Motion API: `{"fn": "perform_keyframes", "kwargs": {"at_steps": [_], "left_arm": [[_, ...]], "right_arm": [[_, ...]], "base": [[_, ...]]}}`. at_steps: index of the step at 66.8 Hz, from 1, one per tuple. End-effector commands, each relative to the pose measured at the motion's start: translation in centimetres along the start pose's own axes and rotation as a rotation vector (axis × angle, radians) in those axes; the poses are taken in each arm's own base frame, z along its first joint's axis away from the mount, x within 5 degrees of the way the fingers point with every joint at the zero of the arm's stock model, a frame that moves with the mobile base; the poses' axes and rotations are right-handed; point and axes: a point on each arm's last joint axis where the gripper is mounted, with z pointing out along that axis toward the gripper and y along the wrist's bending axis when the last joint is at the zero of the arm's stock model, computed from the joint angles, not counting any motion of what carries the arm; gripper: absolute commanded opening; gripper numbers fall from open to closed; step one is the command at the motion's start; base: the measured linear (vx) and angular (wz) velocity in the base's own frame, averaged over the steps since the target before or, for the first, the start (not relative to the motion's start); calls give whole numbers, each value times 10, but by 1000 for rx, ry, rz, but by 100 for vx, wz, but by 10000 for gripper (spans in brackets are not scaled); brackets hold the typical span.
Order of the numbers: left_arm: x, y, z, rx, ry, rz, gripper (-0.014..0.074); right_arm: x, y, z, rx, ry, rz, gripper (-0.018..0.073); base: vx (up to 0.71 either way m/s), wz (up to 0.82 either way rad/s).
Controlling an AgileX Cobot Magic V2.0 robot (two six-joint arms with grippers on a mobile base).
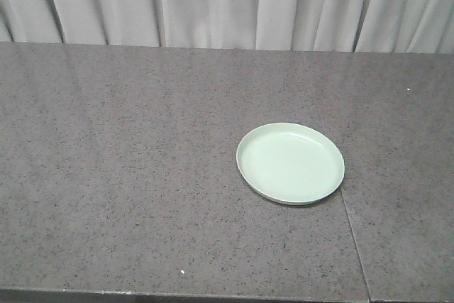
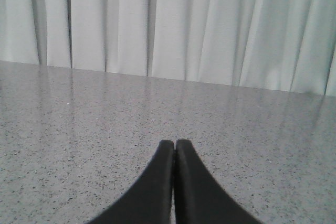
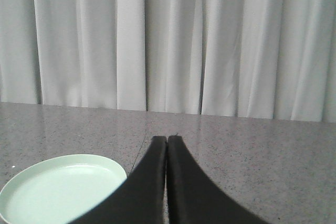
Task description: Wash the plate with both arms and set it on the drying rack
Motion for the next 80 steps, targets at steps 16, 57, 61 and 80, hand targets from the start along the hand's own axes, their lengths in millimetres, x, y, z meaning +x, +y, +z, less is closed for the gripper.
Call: {"fn": "perform_keyframes", "kwargs": {"at_steps": [16, 57, 61, 80], "left_arm": [[-17, -1, -3, 10, -116, -8, -6], [-17, -3, -3, 50, -113, -12, -6], [-17, -3, -3, 53, -113, -12, -6], [-17, -3, -3, 53, -113, -12, -6]], "right_arm": [[-74, -2, 30, 6, 103, -19, -4], [-91, 4, 125, -97, 599, -89, 51], [-91, 6, 136, -120, 641, -83, 80], [-82, 12, 183, -189, 790, -65, 317]], "base": [[0, 0], [0, 0], [0, 0], [0, 0]]}}
